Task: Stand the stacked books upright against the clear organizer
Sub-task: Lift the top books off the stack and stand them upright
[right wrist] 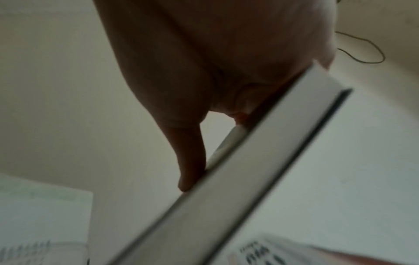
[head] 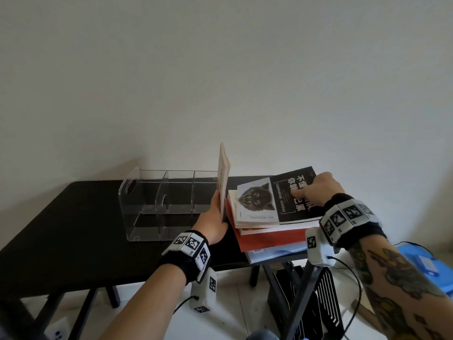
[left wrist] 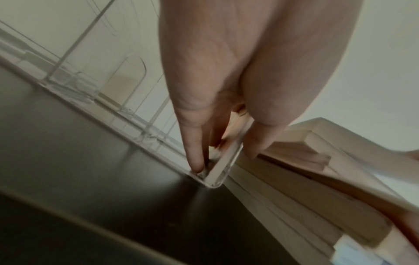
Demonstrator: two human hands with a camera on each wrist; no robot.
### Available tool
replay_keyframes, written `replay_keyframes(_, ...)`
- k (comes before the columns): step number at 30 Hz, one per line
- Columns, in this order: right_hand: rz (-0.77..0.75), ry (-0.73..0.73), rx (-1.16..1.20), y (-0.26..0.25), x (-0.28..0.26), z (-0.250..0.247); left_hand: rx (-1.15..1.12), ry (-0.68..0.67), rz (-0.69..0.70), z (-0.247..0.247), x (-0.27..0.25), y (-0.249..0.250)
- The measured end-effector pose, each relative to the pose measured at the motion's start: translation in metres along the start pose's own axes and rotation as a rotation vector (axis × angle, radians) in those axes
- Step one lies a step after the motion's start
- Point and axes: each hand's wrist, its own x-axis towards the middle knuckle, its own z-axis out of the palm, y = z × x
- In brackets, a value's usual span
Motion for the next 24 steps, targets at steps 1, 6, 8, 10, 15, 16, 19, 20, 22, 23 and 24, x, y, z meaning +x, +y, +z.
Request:
replay_keyframes(1,-0.017,0.005,0.028,-0.003,-0.001,-0.007,0.001,-0.017,-0.002,-0.002,0.001,0.000)
replay_keyframes(6,-0.178,0.092,0.214,-0.029,-0.023,-0.042,-0.038,-0.101,0.036,-0.009,0.004,-0.001)
replay_keyframes(8,-0.267,0.192,0.269,-0.043,-0.045,-0.056,-0.040,-0.107,0.022,-0.008,0.006,-0.003)
replay_keyframes(10,-0.369,0.311,0.336,-0.059,-0.069,-0.070,-0.035,-0.088,0.026,-0.007,0.009,-0.004)
replay_keyframes(15,-0.565,0.504,0.588,-0.097,-0.110,-0.089,-0.031,-0.017,0.079,-0.004,0.013,-0.009)
replay_keyframes(16,-0.589,0.502,0.633,-0.103,-0.115,-0.090,-0.022,0.002,0.078,-0.003,0.014,-0.010)
replay_keyframes(19,-0.644,0.461,0.677,-0.121,-0.126,-0.085,0.033,0.050,0.070,-0.002,0.011,-0.008)
replay_keyframes(20,-0.658,0.448,0.644,-0.126,-0.128,-0.080,0.042,0.067,0.080,-0.001,0.009,-0.006)
replay_keyframes(22,-0.683,0.420,0.557,-0.137,-0.128,-0.068,0.041,0.102,0.087,0.001,0.003,-0.002)
replay_keyframes(23,-0.687,0.405,0.504,-0.141,-0.128,-0.061,0.031,0.115,0.088,0.002,0.001,-0.001)
replay_keyframes(24,-0.690,0.391,0.449,-0.146,-0.127,-0.053,0.017,0.121,0.086,0.002,-0.003,0.001)
